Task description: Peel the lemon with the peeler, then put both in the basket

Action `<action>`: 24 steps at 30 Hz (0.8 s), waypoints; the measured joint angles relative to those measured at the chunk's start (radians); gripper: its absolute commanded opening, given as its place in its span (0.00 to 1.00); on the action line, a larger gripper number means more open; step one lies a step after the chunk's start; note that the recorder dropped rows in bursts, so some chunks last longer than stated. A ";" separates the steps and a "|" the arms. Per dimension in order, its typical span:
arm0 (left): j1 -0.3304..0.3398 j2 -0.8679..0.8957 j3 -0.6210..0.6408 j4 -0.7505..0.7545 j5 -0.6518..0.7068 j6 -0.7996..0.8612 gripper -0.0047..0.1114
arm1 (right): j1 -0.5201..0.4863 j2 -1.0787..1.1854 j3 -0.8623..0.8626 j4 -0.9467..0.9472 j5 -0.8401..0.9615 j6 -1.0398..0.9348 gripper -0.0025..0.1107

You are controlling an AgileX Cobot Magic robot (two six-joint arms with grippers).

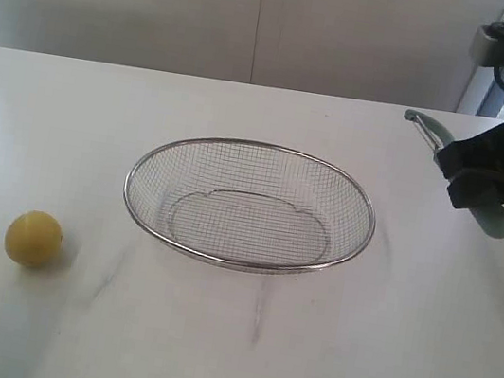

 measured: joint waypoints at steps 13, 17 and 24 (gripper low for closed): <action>0.000 0.000 -0.016 -0.052 0.357 -0.173 0.04 | 0.000 0.000 0.000 0.000 0.000 0.004 0.05; 0.000 0.123 -0.167 0.022 0.328 -0.177 0.04 | 0.000 0.000 0.000 0.000 -0.002 0.004 0.05; 0.000 0.469 -0.379 0.392 0.534 -0.189 0.04 | 0.000 0.000 0.000 0.000 -0.002 0.006 0.05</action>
